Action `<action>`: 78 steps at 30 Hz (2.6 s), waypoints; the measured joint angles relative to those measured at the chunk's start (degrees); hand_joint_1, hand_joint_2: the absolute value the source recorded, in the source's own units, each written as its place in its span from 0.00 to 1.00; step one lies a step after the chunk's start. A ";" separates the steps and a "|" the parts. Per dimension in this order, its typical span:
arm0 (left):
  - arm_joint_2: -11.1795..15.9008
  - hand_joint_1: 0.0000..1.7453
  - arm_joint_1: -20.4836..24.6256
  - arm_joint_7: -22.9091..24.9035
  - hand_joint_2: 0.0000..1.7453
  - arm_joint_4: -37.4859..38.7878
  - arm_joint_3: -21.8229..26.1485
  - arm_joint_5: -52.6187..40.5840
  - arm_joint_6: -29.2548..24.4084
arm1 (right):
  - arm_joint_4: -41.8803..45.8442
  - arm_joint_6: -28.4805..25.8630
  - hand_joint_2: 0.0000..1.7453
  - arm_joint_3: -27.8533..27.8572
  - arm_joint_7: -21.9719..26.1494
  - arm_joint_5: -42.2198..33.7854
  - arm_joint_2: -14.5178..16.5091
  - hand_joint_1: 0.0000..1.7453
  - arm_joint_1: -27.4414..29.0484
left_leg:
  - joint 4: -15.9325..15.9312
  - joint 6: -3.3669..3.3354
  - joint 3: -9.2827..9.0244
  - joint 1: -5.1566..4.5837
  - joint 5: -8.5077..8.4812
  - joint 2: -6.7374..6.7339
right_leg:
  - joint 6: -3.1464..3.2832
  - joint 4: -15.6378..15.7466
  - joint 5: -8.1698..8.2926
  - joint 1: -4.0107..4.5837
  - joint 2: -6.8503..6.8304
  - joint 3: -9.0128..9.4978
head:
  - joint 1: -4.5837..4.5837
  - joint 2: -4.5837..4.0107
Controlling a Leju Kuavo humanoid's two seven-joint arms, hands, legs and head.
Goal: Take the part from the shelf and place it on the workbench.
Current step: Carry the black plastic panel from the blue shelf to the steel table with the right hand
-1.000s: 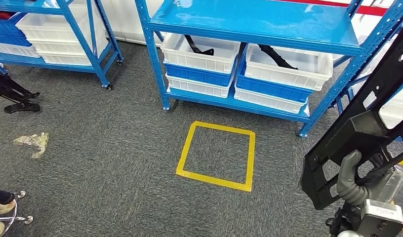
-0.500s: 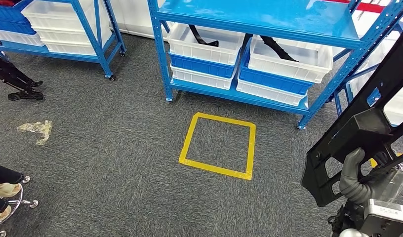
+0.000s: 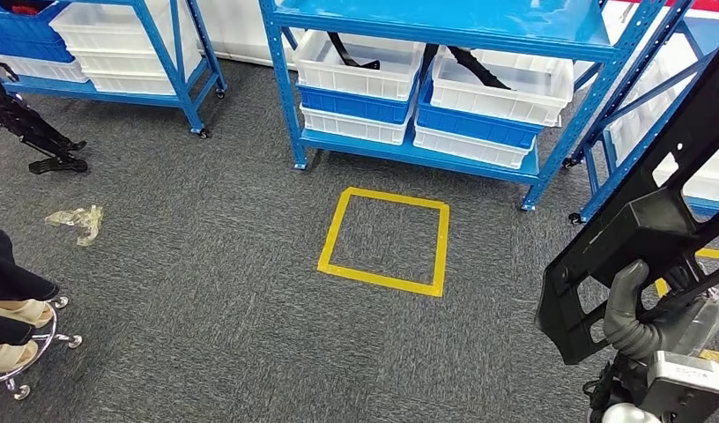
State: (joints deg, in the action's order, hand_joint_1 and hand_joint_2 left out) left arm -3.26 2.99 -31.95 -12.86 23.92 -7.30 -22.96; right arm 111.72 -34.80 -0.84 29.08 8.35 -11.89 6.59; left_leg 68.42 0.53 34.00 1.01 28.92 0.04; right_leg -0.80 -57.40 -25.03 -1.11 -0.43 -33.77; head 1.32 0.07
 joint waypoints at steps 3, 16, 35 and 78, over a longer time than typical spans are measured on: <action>0.04 0.00 0.29 -0.04 0.00 -0.02 0.01 -0.02 -0.01 | 0.02 -0.03 1.00 0.08 0.08 0.01 -0.01 1.00 -0.19 | -10.37 -0.68 -6.96 -0.32 2.14 0.31 | -1.15 -0.60 1.41 0.22 -0.15 -1.33 | -0.11 0.00; -0.05 0.00 0.22 -0.01 0.00 0.06 0.22 -0.50 -0.40 | 0.00 0.05 1.00 0.31 -0.44 1.25 0.46 1.00 -0.67 | -11.71 -2.90 4.33 -1.05 -7.93 -0.81 | -3.43 -7.64 -5.31 0.12 0.15 4.79 | -0.76 0.00; -0.20 0.00 -0.23 -0.26 0.00 -0.02 0.37 0.03 -0.85 | -1.69 3.13 1.00 0.01 -2.66 6.16 2.09 1.00 -3.82 | -11.87 -0.79 -4.15 -0.63 -1.02 0.09 | -0.09 0.76 -2.25 0.88 -0.17 3.16 | -0.38 0.00; -0.03 0.00 -0.71 -1.10 0.00 0.02 0.56 0.04 -0.85 | -1.80 3.45 1.00 -0.11 -4.13 11.35 3.58 1.00 -2.65 | -10.76 -0.54 -1.56 -0.76 -2.63 -3.46 | 0.18 0.71 -3.10 0.69 -5.18 4.25 | -0.60 0.00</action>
State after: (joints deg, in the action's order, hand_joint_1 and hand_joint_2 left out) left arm -3.28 2.28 -33.05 -12.84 24.48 -7.26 -23.81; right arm 109.92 -31.35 -0.96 24.95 19.70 -8.31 3.94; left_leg 57.66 0.00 32.44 0.25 26.29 -3.42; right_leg -0.62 -56.69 -28.13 -0.42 -5.61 -29.51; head 0.72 0.07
